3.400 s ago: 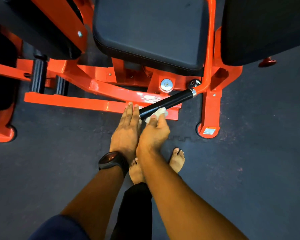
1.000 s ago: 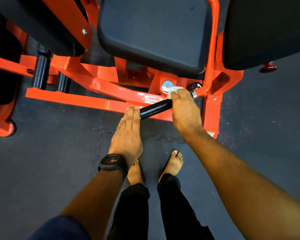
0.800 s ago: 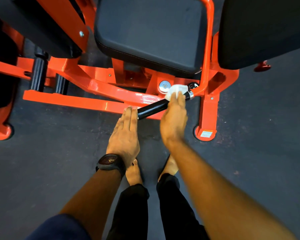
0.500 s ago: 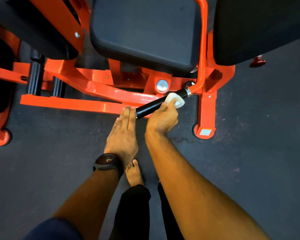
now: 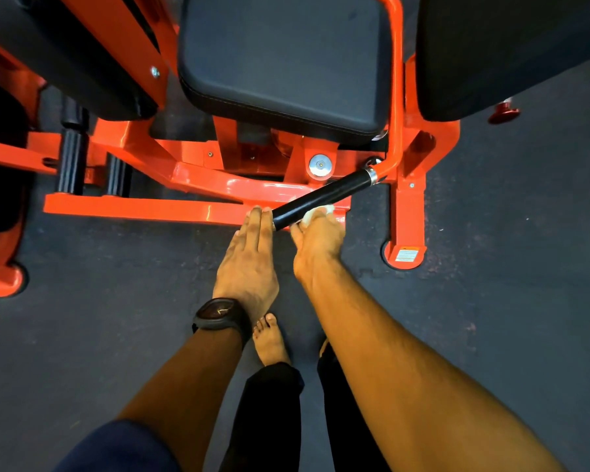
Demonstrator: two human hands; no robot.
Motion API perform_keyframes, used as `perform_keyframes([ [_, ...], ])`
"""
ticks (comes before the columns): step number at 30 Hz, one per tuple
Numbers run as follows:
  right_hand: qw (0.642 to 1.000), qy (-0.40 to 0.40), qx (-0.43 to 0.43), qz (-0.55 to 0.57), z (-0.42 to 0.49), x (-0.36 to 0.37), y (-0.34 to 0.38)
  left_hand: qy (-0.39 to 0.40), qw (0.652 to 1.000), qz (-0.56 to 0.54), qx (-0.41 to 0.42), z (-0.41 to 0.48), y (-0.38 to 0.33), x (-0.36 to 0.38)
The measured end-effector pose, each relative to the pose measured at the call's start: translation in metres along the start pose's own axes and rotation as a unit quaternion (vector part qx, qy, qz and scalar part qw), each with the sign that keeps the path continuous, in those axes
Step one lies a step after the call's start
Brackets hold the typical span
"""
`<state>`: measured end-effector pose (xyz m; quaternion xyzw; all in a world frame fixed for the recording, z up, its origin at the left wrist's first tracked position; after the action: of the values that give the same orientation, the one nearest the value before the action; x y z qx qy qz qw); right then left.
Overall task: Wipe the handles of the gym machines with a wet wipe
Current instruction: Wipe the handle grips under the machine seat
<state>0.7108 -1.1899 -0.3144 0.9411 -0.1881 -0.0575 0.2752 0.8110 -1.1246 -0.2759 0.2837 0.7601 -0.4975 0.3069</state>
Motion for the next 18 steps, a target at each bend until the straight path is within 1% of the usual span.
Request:
perform_keyframes([
  [2,0.999,0.021,-0.001,-0.042,-0.011,0.002,-0.01,0.005,1.0,-0.028,-0.005,-0.001,-0.001,-0.002],
  [6,0.992,0.005,-0.056,-0.117,-0.017,-0.009,-0.003,0.006,0.99,-0.134,-0.038,-0.002,-0.004,-0.007],
  [9,0.964,0.021,-0.137,-0.227,-0.026,-0.015,0.008,-0.023,0.978,-0.194,-0.072,0.003,-0.004,-0.018],
  [11,0.939,0.047,-0.203,-0.274,-0.044,-0.011,0.02,-0.045,0.971,-0.225,-0.072,0.004,-0.016,-0.032],
  [13,0.927,0.064,-0.243,-0.278,-0.061,-0.007,0.04,-0.054,0.959,-0.272,-0.052,0.003,-0.036,-0.049],
  [15,0.923,0.065,-0.264,-0.271,-0.077,-0.004,0.061,-0.062,0.944,-0.322,-0.036,0.003,-0.054,-0.063],
  [18,0.921,0.074,-0.282,-0.257,-0.105,-0.001,0.09,-0.095,0.926,-0.366,-0.02,0.002,-0.08,-0.088],
])
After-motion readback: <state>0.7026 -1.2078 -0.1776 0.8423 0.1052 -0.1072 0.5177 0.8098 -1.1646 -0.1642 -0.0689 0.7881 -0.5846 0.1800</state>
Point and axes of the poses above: each hand's wrist, its own z-axis towards the middle knuckle, its own x-axis out of the palm, y = z × x, the point moved 7 cm from there along z, towards the middle knuckle, and after that the axes turned 11 degrees about -z, right-handed, at the moved point
